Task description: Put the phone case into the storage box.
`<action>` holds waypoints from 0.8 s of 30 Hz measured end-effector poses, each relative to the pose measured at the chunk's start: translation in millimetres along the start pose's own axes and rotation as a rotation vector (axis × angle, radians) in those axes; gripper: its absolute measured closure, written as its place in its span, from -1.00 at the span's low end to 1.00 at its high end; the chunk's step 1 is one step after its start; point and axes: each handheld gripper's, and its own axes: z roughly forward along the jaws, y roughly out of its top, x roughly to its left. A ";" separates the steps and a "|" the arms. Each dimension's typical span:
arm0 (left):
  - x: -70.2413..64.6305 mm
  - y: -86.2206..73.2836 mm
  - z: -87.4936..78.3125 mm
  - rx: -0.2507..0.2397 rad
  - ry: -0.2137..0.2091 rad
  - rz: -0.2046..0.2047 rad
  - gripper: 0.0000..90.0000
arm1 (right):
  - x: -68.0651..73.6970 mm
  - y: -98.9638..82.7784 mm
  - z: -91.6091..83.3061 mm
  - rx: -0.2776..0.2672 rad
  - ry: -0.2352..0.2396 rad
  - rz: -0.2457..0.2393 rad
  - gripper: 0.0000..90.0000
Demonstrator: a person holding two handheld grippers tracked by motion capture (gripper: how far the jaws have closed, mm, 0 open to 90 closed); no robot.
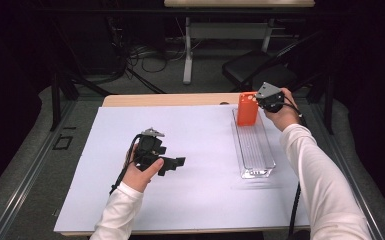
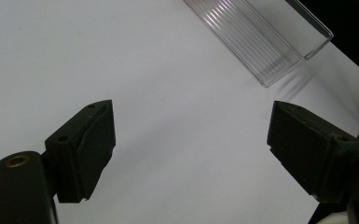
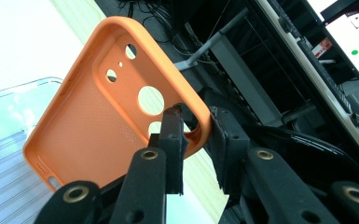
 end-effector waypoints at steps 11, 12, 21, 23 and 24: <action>-0.4 0.3 -0.9 0.001 -0.004 0.003 -0.65 | 0.3 -0.3 -0.1 0.001 -0.002 0.006 0.69; -0.3 0.3 -0.9 0.001 -0.003 0.002 -0.65 | 0.2 -0.4 -0.2 0.001 -0.002 0.005 0.69; -0.3 0.2 -0.2 -0.002 0.000 0.001 -0.65 | 0.7 -1.2 0.9 -0.001 -0.011 -0.006 0.69; -0.3 0.1 -0.2 -0.002 0.000 0.001 -0.65 | 0.7 -1.3 1.1 -0.001 -0.012 -0.005 0.69; -0.2 0.1 -0.2 -0.001 0.000 0.001 -0.65 | 0.7 -1.5 1.3 -0.001 -0.013 -0.002 0.69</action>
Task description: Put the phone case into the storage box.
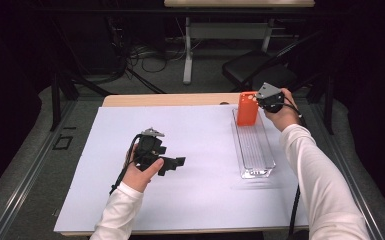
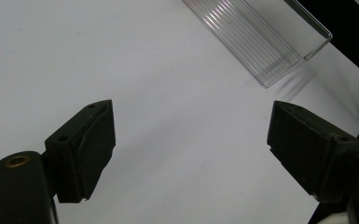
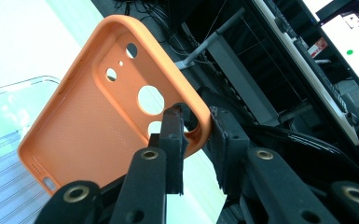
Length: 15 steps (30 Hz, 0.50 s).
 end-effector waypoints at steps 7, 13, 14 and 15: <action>0.1 0.2 -1.5 -0.003 0.000 0.000 -0.65 | 0.7 -2.2 -0.1 -0.003 -0.014 0.034 0.69; -0.3 0.3 -1.8 -0.004 -0.005 0.002 -0.65 | 2.7 -1.7 -1.3 0.002 -0.028 0.055 0.70; -0.2 0.4 -1.9 -0.004 -0.006 0.005 -0.65 | 2.5 -1.6 -1.3 0.001 -0.027 0.057 0.70; -0.4 0.4 -1.9 -0.006 -0.005 0.003 -0.65 | 2.3 -1.5 -1.2 0.003 -0.027 0.058 0.70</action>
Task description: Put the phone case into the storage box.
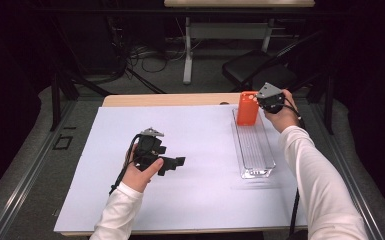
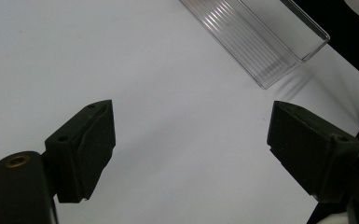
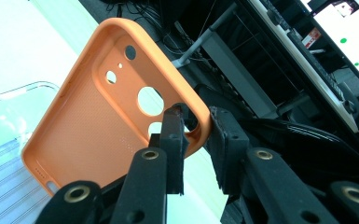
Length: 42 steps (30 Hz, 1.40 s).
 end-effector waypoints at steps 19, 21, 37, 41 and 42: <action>0.4 0.1 0.7 0.001 0.002 -0.003 -0.65 | 1.3 1.2 8.0 -0.002 -0.014 0.024 0.60; 0.4 0.0 0.6 -0.001 0.002 -0.005 -0.65 | 1.9 2.0 8.8 -0.003 -0.014 0.026 0.59; 1.6 -0.2 -0.2 -0.003 0.002 -0.007 -0.65 | 0.6 7.4 12.9 -0.015 0.004 0.045 0.72; 1.6 -0.1 -0.1 -0.001 0.001 -0.006 -0.65 | 0.1 7.9 12.2 -0.017 0.010 0.046 0.73; 1.5 0.0 0.1 -0.001 0.002 -0.006 -0.65 | 0.1 7.9 12.1 -0.017 0.010 0.047 0.74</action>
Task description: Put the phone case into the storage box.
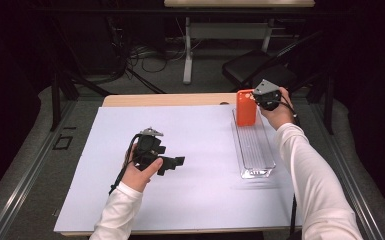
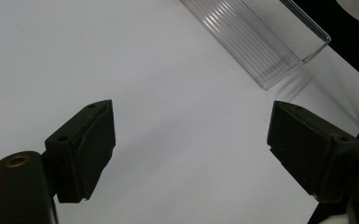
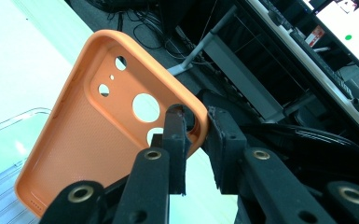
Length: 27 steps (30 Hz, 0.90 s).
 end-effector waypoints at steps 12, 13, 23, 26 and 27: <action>-0.2 -0.1 0.0 -0.003 0.002 -0.001 -0.65 | -1.8 -0.7 -0.7 -0.024 0.021 0.124 0.81; -0.2 -0.1 -0.1 -0.004 0.003 -0.002 -0.65 | -2.2 -1.1 -0.6 -0.029 0.024 0.141 0.82; 0.1 0.0 0.1 0.002 0.000 -0.001 -0.65 | -3.6 -4.2 -1.3 -0.055 0.023 0.197 0.83; 0.1 0.0 0.2 0.002 -0.001 -0.001 -0.65 | -2.6 -4.3 -1.8 -0.069 0.009 0.191 0.83; -0.1 0.0 0.2 0.001 0.000 -0.002 -0.65 | -2.4 -4.2 -2.1 -0.071 0.005 0.192 0.83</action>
